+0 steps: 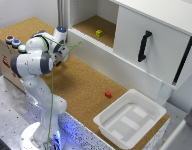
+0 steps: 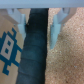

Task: Close the cabinet drawer

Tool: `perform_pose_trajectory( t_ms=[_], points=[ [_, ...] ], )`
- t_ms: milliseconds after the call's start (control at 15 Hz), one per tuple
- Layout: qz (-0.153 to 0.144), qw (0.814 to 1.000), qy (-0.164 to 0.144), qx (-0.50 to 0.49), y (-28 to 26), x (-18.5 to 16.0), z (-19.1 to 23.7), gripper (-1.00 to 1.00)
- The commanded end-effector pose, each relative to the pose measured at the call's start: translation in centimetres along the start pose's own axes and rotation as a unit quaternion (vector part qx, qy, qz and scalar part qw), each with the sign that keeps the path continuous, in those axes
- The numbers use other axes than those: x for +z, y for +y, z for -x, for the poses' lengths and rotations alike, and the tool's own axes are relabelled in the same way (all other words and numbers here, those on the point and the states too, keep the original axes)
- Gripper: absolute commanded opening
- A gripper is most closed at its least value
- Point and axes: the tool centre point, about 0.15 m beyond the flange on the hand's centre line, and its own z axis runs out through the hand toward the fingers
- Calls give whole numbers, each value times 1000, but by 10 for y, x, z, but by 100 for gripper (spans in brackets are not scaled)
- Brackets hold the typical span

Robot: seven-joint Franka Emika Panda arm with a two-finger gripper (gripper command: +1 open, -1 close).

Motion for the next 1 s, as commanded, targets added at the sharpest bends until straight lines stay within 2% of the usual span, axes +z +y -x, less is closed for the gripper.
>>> perform_pose_trajectory(
  t_ms=[0, 267, 533, 933],
  points=[
    [27, 999, 25, 8, -13, -15, 0, 100],
    [32, 998, 45, -2, -17, -40, 0, 100],
    [73, 995, 71, -21, -10, -85, -2, 100],
    [111, 991, 69, -8, 31, -127, 10, 100]
  ],
)
